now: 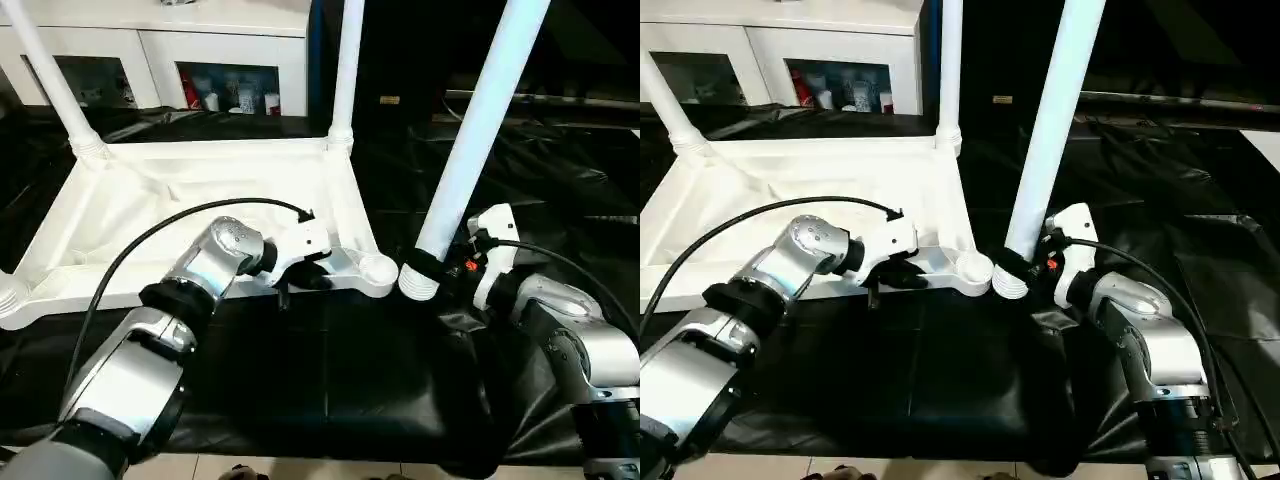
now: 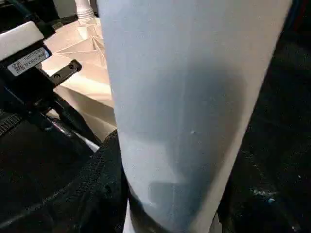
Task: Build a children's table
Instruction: Insert table leg to table base
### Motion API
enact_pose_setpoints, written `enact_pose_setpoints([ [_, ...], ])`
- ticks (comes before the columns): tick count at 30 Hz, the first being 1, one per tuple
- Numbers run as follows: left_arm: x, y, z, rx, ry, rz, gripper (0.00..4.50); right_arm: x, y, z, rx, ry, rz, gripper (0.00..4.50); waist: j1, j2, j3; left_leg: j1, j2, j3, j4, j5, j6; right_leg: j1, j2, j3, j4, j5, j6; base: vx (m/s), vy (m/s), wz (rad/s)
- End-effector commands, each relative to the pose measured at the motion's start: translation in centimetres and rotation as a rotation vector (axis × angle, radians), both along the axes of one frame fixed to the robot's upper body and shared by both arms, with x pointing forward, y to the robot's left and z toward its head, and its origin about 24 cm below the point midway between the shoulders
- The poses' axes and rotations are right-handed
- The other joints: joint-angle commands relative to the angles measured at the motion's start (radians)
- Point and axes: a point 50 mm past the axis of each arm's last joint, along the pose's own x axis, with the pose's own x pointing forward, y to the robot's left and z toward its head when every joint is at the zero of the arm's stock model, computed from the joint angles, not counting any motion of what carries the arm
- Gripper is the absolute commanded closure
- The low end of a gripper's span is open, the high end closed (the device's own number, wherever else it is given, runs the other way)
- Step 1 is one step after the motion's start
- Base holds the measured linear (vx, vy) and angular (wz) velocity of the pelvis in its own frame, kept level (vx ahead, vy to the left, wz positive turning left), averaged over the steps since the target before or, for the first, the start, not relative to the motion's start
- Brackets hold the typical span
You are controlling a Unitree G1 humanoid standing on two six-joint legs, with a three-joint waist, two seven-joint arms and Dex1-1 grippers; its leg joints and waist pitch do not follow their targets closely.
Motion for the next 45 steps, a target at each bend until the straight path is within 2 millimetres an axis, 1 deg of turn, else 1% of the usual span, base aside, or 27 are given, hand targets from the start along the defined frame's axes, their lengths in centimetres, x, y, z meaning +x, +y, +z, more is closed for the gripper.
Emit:
enact_pose_setpoints([
  [1, 0.1, 0.5, 0.0, 0.022, 0.001, 0.004, 4.49, 0.2, -0.1, 0.4, -0.007, -0.011, 0.010, 2.59, 0.007, -0.011, -0.075, 0.018, 0.038, -0.019, -0.067, -0.158, 0.061, 0.058, -0.061, 0.042, -0.064, -0.147, -0.260, 0.000, 0.000, 0.00],
  [2, 0.1, 0.6, 0.0, 0.026, 0.003, 0.004, 4.50, 0.2, -0.1, 0.4, -0.007, -0.011, 0.012, 2.59, 0.007, -0.012, -0.076, 0.018, 0.038, -0.019, -0.067, -0.158, 0.062, 0.058, -0.061, 0.042, -0.064, -0.149, -0.260, 0.000, 0.000, 0.00],
  [3, 0.1, 0.7, -0.1, 0.031, 0.004, 0.003, 4.50, 0.2, -0.1, 0.4, -0.007, -0.011, 0.013, 2.59, 0.006, -0.016, -0.076, 0.017, 0.038, -0.019, -0.067, -0.157, 0.062, 0.059, -0.061, 0.042, -0.064, -0.149, -0.260, 0.000, 0.000, 0.00],
  [10, -0.5, 1.1, -1.2, 0.073, 0.034, -0.020, 4.50, 0.3, 0.0, 0.6, -0.003, -0.016, 0.018, 2.59, 0.005, -0.013, -0.076, 0.018, 0.039, -0.019, -0.067, -0.152, 0.065, 0.058, -0.061, 0.042, -0.064, -0.154, -0.260, 0.000, 0.000, 0.00],
  [11, -0.6, 0.9, -1.4, 0.051, 0.047, -0.003, 4.50, 0.4, 0.2, 0.9, 0.012, -0.018, 0.022, 2.59, 0.006, -0.003, -0.075, 0.019, 0.039, -0.020, -0.067, -0.155, 0.062, 0.058, -0.061, 0.042, -0.063, -0.154, -0.262, 0.000, 0.000, 0.00],
  [12, -0.7, 0.6, -1.5, 0.030, 0.061, 0.010, 4.50, 0.5, 0.3, 1.1, 0.024, -0.020, 0.027, 2.59, 0.004, -0.006, -0.075, 0.019, 0.039, -0.018, -0.067, -0.159, 0.062, 0.058, -0.060, 0.042, -0.065, -0.150, -0.263, 0.000, 0.000, 0.00],
  [13, -1.0, -0.1, -1.8, -0.008, 0.089, 0.033, 4.50, 0.6, 0.7, 1.5, 0.044, -0.022, 0.037, 2.59, 0.002, -0.009, -0.075, 0.019, 0.041, -0.019, -0.069, -0.163, 0.058, 0.060, -0.061, 0.042, -0.061, -0.146, -0.276, 0.000, 0.000, 0.00],
  [16, -2.1, -1.7, -2.2, -0.089, 0.145, 0.024, 4.50, 0.8, 1.7, 1.8, 0.043, -0.027, 0.063, 2.59, 0.003, -0.006, -0.074, 0.021, 0.043, -0.018, -0.068, -0.163, 0.059, 0.055, -0.061, 0.043, -0.063, -0.156, -0.281, 0.000, 0.000, 0.00],
  [18, -2.4, -2.3, -2.3, -0.102, 0.148, 0.034, 4.50, 1.1, 2.2, 1.8, 0.040, -0.026, 0.065, 2.59, 0.005, -0.008, -0.076, 0.022, 0.045, -0.018, -0.067, -0.159, 0.056, 0.056, -0.061, 0.043, -0.060, -0.150, -0.282, 0.000, 0.000, 0.00],
  [19, -2.4, -2.5, -2.4, -0.112, 0.144, 0.046, 4.50, 1.2, 2.3, 1.7, 0.037, -0.026, 0.066, 2.59, 0.005, -0.013, -0.075, 0.021, 0.044, -0.017, -0.068, -0.157, 0.058, 0.056, -0.060, 0.043, -0.061, -0.151, -0.281, 0.000, 0.000, 0.00],
  [20, -2.5, -2.8, -2.4, -0.123, 0.140, 0.056, 4.50, 1.3, 2.5, 1.7, 0.032, -0.025, 0.067, 2.59, 0.007, -0.009, -0.075, 0.023, 0.043, -0.017, -0.068, -0.163, 0.058, 0.054, -0.060, 0.043, -0.064, -0.164, -0.276, 0.000, 0.000, 0.00],
  [22, -2.6, -3.1, -2.4, -0.138, 0.136, 0.066, 4.50, 1.5, 2.6, 1.6, 0.022, -0.024, 0.067, 2.59, 0.012, -0.010, -0.073, 0.024, 0.043, -0.017, -0.069, -0.178, 0.049, 0.052, -0.060, 0.044, -0.069, -0.203, -0.256, 0.000, 0.000, 0.00],
  [23, -2.6, -3.2, -2.4, -0.141, 0.127, 0.079, 4.50, 1.7, 2.7, 1.5, 0.008, -0.021, 0.068, 2.59, 0.013, -0.013, -0.073, 0.024, 0.043, -0.016, -0.069, -0.180, 0.046, 0.053, -0.060, 0.044, -0.070, -0.208, -0.252, 0.000, 0.000, 0.00],
  [24, -2.6, -3.2, -2.5, -0.140, 0.116, 0.089, 4.50, 1.8, 2.8, 1.3, -0.011, -0.017, 0.068, 2.59, 0.013, -0.014, -0.071, 0.022, 0.041, -0.018, -0.071, -0.185, 0.040, 0.053, -0.061, 0.043, -0.071, -0.233, -0.242, 0.000, 0.000, 0.00],
  [25, -2.6, -3.2, -2.5, -0.137, 0.106, 0.099, 4.50, 1.9, 2.9, 1.1, -0.031, -0.013, 0.071, 2.59, 0.014, -0.015, -0.071, 0.023, 0.040, -0.017, -0.070, -0.190, 0.036, 0.052, -0.061, 0.044, -0.074, -0.250, -0.229, 0.000, 0.000, 0.00],
  [27, -2.7, -3.1, -2.6, -0.134, 0.099, 0.118, 4.50, 2.0, 2.9, 1.0, -0.050, -0.010, 0.075, 2.59, 0.013, -0.015, -0.071, 0.020, 0.041, -0.018, -0.072, -0.188, 0.033, 0.053, -0.061, 0.044, -0.073, -0.255, -0.224, 0.000, 0.000, 0.00],
  [28, -2.8, -3.0, -2.6, -0.123, 0.096, 0.120, 4.50, 2.0, 2.8, 1.0, -0.047, -0.010, 0.071, 2.59, 0.014, -0.015, -0.071, 0.023, 0.041, -0.018, -0.072, -0.191, 0.033, 0.051, -0.061, 0.044, -0.075, -0.267, -0.215, 0.000, 0.000, 0.00],
  [30, -2.9, -2.6, -2.7, -0.106, 0.096, 0.117, 4.50, 2.1, 2.5, 1.2, -0.045, -0.011, 0.064, 2.59, 0.014, -0.015, -0.071, 0.021, 0.042, -0.019, -0.072, -0.188, 0.035, 0.051, -0.060, 0.044, -0.075, -0.265, -0.209, 0.000, 0.000, 0.00],
  [33, -3.0, -2.2, -2.7, -0.083, 0.092, 0.113, 4.50, 2.3, 2.0, 1.2, -0.051, -0.012, 0.045, 2.59, 0.011, -0.015, -0.072, 0.020, 0.041, -0.019, -0.073, -0.179, 0.035, 0.052, -0.059, 0.044, -0.072, -0.242, -0.211, 0.000, 0.000, 0.00],
  [34, -3.0, -2.1, -2.7, -0.076, 0.091, 0.109, 4.50, 2.4, 1.9, 1.1, -0.052, -0.010, 0.039, 2.59, 0.008, -0.008, -0.072, 0.020, 0.040, -0.019, -0.072, -0.180, 0.034, 0.051, -0.058, 0.044, -0.073, -0.232, -0.214, 0.000, 0.000, 0.00],
  [36, -3.0, -2.0, -2.7, -0.068, 0.094, 0.100, 4.50, 2.4, 1.8, 1.0, -0.055, -0.007, 0.033, 2.59, 0.004, -0.007, -0.073, 0.019, 0.037, -0.019, -0.071, -0.182, 0.036, 0.053, -0.057, 0.043, -0.072, -0.215, -0.224, 0.000, 0.000, 0.00],
  [39, -3.1, -2.0, -2.6, -0.060, 0.096, 0.091, 4.50, 2.6, 1.7, 0.7, -0.059, -0.002, 0.024, 2.59, -0.002, -0.007, -0.072, 0.018, 0.038, -0.019, -0.071, -0.194, 0.035, 0.053, -0.057, 0.043, -0.074, -0.230, -0.226, 0.000, 0.000, 0.00],
  [40, -3.1, -2.0, -2.6, -0.062, 0.098, 0.090, 4.50, 2.6, 1.7, 0.6, -0.060, 0.000, 0.022, 2.59, -0.003, -0.004, -0.072, 0.019, 0.038, -0.020, -0.071, -0.201, 0.033, 0.052, -0.058, 0.042, -0.074, -0.237, -0.227, 0.000, 0.000, 0.00],
  [41, -3.1, -2.0, -2.6, -0.062, 0.098, 0.090, 4.50, 2.6, 1.7, 0.6, -0.060, 0.000, 0.022, 2.59, -0.004, -0.005, -0.072, 0.020, 0.038, -0.020, -0.072, -0.204, 0.032, 0.052, -0.057, 0.042, -0.075, -0.238, -0.227, 0.000, 0.000, 0.00],
  [42, -3.0, -2.0, -2.5, -0.061, 0.098, 0.088, 4.50, 2.7, 1.6, 0.5, -0.059, 0.007, 0.020, 2.59, -0.004, -0.003, -0.072, 0.021, 0.038, -0.020, -0.072, -0.211, 0.030, 0.052, -0.056, 0.042, -0.075, -0.241, -0.229, 0.000, 0.000, 0.00],
  [44, -3.0, -2.1, -2.3, -0.061, 0.099, 0.083, 4.50, 2.8, 1.7, 0.1, -0.052, 0.025, 0.018, 2.59, -0.005, -0.003, -0.072, 0.020, 0.038, -0.020, -0.072, -0.211, 0.030, 0.053, -0.056, 0.042, -0.074, -0.230, -0.233, 0.000, 0.000, 0.00],
  [45, -2.9, -2.1, -2.3, -0.061, 0.100, 0.083, 4.50, 2.9, 1.7, -0.1, -0.052, 0.030, 0.017, 2.59, -0.004, 0.001, -0.073, 0.021, 0.038, -0.021, -0.072, -0.211, 0.029, 0.052, -0.056, 0.042, -0.073, -0.227, -0.236, 0.000, 0.000, 0.00],
])
